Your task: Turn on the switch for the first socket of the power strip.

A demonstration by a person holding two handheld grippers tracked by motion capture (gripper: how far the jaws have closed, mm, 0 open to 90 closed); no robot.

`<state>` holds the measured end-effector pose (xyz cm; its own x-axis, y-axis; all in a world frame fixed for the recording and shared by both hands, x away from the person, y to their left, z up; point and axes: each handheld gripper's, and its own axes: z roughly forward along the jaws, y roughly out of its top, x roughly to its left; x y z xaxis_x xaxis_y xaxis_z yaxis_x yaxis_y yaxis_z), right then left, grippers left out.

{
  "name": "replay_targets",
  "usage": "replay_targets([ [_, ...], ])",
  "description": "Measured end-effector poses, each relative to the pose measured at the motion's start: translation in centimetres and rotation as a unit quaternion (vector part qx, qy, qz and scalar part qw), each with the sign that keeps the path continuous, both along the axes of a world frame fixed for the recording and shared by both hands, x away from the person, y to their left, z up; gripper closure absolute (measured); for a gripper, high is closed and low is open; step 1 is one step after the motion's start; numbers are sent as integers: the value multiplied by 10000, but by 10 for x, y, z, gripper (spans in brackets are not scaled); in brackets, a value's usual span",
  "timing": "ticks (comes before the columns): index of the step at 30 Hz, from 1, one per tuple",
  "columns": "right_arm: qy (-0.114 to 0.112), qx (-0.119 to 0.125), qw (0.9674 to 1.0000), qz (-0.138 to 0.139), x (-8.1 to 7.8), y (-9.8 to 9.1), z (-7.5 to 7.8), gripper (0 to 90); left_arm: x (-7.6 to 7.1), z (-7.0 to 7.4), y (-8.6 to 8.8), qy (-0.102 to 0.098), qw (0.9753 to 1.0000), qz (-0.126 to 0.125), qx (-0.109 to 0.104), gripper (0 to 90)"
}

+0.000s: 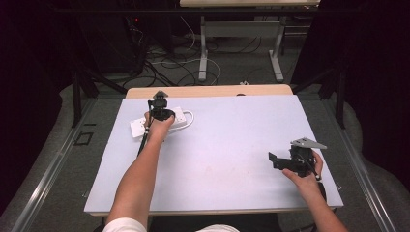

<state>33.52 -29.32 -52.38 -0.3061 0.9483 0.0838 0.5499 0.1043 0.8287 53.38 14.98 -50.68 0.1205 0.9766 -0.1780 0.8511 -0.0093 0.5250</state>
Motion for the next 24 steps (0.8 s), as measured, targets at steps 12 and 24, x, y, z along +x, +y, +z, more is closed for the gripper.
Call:
replay_targets([
  [12, 0, 5, 10000, 1, 0, 0, 0, 49, -2, 7, 3, -245, 9997, -14, 48, 578],
  [24, -12, -2, 10000, -22, 0, 0, 1, 49, -8, 19, 5, -525, 9979, -371, -51, 491],
])
